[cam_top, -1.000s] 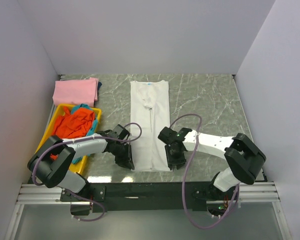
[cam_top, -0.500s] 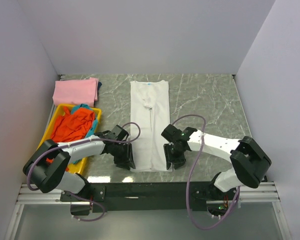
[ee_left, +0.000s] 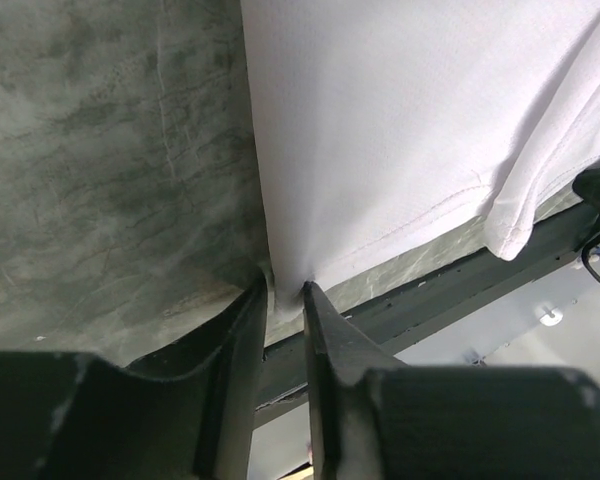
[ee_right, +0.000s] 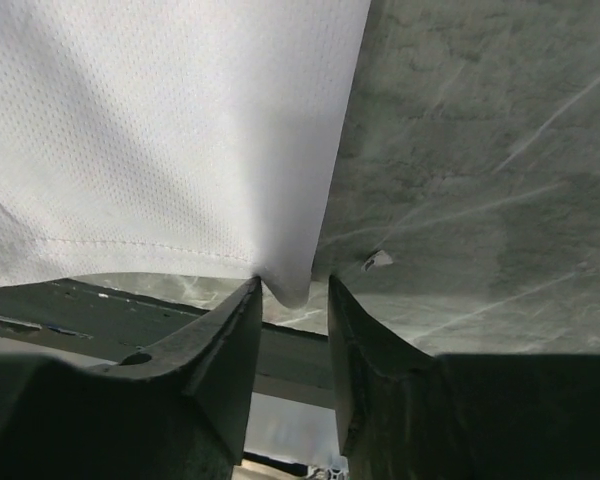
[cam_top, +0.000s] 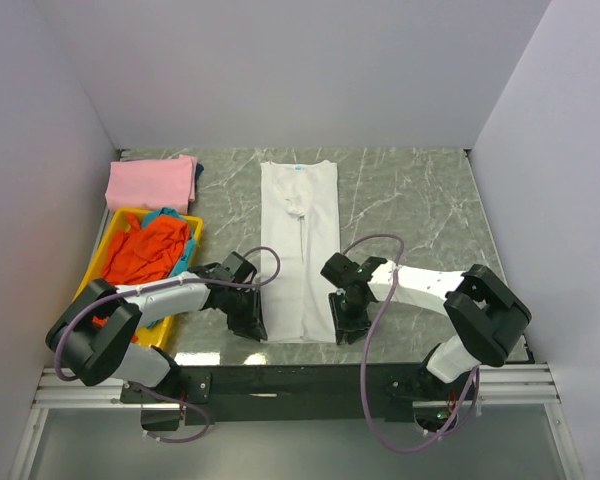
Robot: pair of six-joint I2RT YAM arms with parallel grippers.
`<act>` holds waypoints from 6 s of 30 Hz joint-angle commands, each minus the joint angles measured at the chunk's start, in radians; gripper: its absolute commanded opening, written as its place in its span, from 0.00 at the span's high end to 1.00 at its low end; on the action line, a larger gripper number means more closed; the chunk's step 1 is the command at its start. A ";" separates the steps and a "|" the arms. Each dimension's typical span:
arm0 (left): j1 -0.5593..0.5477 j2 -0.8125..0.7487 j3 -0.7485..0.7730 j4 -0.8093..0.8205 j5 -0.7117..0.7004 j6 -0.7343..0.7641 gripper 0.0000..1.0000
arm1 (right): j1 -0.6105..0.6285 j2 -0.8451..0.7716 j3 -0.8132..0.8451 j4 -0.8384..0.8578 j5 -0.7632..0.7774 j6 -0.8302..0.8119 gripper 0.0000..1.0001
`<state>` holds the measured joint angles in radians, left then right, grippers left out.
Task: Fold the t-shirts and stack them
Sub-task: Fold the tshirt
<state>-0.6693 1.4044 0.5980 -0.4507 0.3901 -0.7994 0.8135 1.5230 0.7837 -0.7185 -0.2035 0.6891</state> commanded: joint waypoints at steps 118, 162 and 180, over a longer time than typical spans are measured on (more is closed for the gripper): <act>0.327 0.443 0.582 -0.089 -0.092 0.220 0.45 | -0.416 0.411 0.655 -0.096 0.007 -0.227 0.48; 0.315 0.358 0.358 0.014 0.018 0.190 1.00 | -0.364 0.322 0.410 -0.084 0.006 -0.206 1.00; 0.163 0.073 0.117 -0.011 0.035 0.106 1.00 | -0.240 -0.010 0.091 -0.119 0.013 -0.054 0.64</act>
<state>-0.4961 1.5181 0.7441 -0.4534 0.4404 -0.6716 0.5629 1.5578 0.8783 -0.7933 -0.2180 0.6125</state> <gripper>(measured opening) 0.013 0.268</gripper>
